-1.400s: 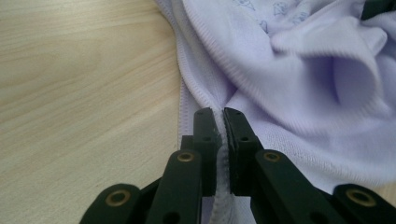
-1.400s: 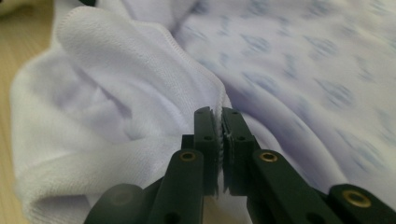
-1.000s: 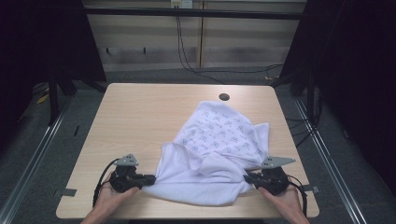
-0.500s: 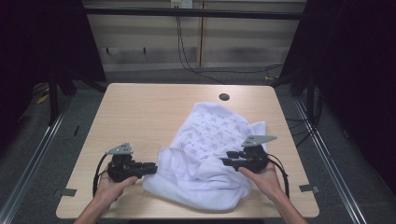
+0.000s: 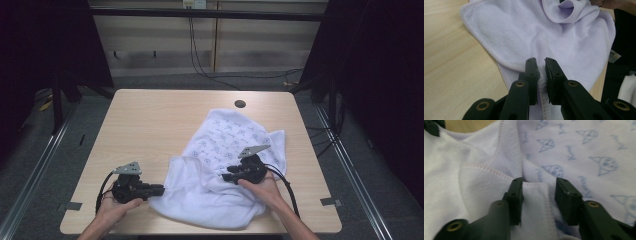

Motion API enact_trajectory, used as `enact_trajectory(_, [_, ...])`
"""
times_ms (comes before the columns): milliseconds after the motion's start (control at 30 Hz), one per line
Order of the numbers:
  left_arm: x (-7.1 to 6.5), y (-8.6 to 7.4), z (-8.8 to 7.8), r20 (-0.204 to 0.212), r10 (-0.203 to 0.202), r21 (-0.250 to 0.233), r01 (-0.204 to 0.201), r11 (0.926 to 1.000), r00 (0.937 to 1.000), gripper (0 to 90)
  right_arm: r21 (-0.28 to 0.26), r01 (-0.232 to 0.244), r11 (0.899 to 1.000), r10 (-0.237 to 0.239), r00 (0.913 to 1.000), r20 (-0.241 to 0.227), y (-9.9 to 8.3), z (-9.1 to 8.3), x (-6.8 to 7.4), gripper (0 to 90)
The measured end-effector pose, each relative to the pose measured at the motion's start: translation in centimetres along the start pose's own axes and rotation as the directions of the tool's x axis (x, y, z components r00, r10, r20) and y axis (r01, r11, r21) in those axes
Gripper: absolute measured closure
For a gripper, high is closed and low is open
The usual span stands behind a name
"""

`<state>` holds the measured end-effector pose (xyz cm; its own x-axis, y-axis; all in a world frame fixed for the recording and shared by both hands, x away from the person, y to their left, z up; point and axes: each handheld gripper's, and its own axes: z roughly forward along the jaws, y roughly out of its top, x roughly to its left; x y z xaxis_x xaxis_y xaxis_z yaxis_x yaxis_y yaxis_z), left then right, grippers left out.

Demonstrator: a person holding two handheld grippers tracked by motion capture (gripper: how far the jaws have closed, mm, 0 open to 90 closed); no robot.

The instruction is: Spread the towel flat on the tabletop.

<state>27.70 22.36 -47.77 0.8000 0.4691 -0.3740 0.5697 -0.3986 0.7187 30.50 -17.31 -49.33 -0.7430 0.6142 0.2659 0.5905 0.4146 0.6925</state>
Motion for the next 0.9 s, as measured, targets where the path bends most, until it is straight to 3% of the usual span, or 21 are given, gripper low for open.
enact_trajectory(100, [0.5, 0.7, -0.9, -0.016, -0.018, -0.068, 0.017, 0.9976, 0.9997, 74.8, -0.015, 0.035, 0.999, -0.035, 0.9989, 0.033, 0.0, -0.3, 0.7, 82.8])
enact_trajectory(133, [0.5, 0.7, -0.9, -0.016, -0.018, -0.068, 0.017, 0.9976, 0.9997, 73.7, -0.015, 0.035, 0.999, -0.035, 0.9989, 0.033, 0.0, -0.3, 0.7, 82.8])
enact_trajectory(233, [0.4, 1.3, -1.1, -0.009, 0.031, -0.147, -0.033, 0.9885, 0.9995, 72.1, -0.056, 0.034, 0.998, -0.031, 0.9985, 0.045, 0.2, -1.4, 0.9, 87.9])
enact_trajectory(267, [0.3, 1.7, -1.2, -0.015, 0.034, -0.156, -0.036, 0.9871, 0.9993, 70.9, -0.074, 0.027, 0.997, -0.025, 0.9989, 0.04, 0.2, -1.9, 0.8, 88.1])
enact_trajectory(333, [0.2, 2.2, -1.3, -0.009, 0.032, -0.181, -0.033, 0.983, 0.9994, 66.7, -0.125, 0.021, 0.992, -0.012, 0.9971, 0.075, 0.1, -3.9, 0.7, 88.5])
enact_trajectory(367, [0.2, 2.2, -1.3, -0.009, 0.032, -0.181, -0.033, 0.983, 0.9994, 66.0, -0.125, 0.021, 0.992, -0.012, 0.9971, 0.075, 0.1, -3.9, 0.7, 88.5])
enact_trajectory(433, [0.4, 2.3, -0.9, -0.046, 0.03, -0.16, -0.036, 0.9865, 0.9985, 65.7, -0.146, 0.009, 0.989, 0.005, 0.9957, 0.093, -0.2, -5.0, 0.3, 88.5])
enact_trajectory(467, [1.0, 2.3, -0.1, -0.086, 0.009, -0.139, -0.021, 0.9901, 0.9962, 68.8, -0.153, -0.012, 0.988, 0.03, 0.9931, 0.114, -0.8, -6.0, -0.4, 88.6])
enact_trajectory(500, [1.0, 2.3, -0.1, -0.086, 0.009, -0.139, -0.021, 0.9901, 0.9962, 70.3, -0.153, -0.012, 0.988, 0.03, 0.9931, 0.114, -0.8, -6.0, -0.4, 88.6])
enact_trajectory(567, [2.3, 2.5, 1.6, -0.158, 0.011, -0.111, -0.028, 0.9935, 0.9874, 74.5, -0.148, -0.039, 0.988, 0.058, 0.9899, 0.129, -1.8, -6.9, -0.9, 88.6])
enact_trajectory(600, [2.3, 2.5, 1.6, -0.158, 0.011, -0.111, -0.028, 0.9935, 0.9874, 74.3, -0.148, -0.039, 0.988, 0.058, 0.9899, 0.129, -1.8, -6.9, -0.9, 88.6])
enact_trajectory(700, [4.1, 3.6, 3.5, -0.191, -0.005, -0.077, -0.01, 0.9969, 0.9816, 74.7, -0.139, -0.036, 0.99, 0.055, 0.9892, 0.136, -2.6, -7.7, -0.9, 88.6])
enact_trajectory(733, [4.3, 3.9, 4.2, -0.208, 0.016, -0.077, -0.032, 0.9965, 0.9779, 75.0, -0.128, -0.041, 0.991, 0.059, 0.9882, 0.141, -2.8, -7.8, -1.0, 88.6])
enact_trajectory(800, [4.2, 4.5, 5.8, -0.186, 0.055, -0.041, -0.064, 0.9972, 0.981, 76.1, -0.125, -0.063, 0.99, 0.084, 0.982, 0.169, -3.5, -7.7, -1.5, 88.5])
enact_trajectory(867, [3.9, 4.5, 6.8, -0.15, 0.067, -0.006, -0.068, 0.9976, 0.9864, 76.2, -0.135, -0.063, 0.989, 0.086, 0.9818, 0.169, -3.7, -7.7, -1.7, 88.5])
enact_trajectory(900, [3.6, 4.1, 7.5, -0.159, 0.094, 0.021, -0.092, 0.9956, 0.9828, 82.9, -0.14, -0.071, 0.988, 0.094, 0.9812, 0.169, -4.1, -7.6, -1.7, 88.5])
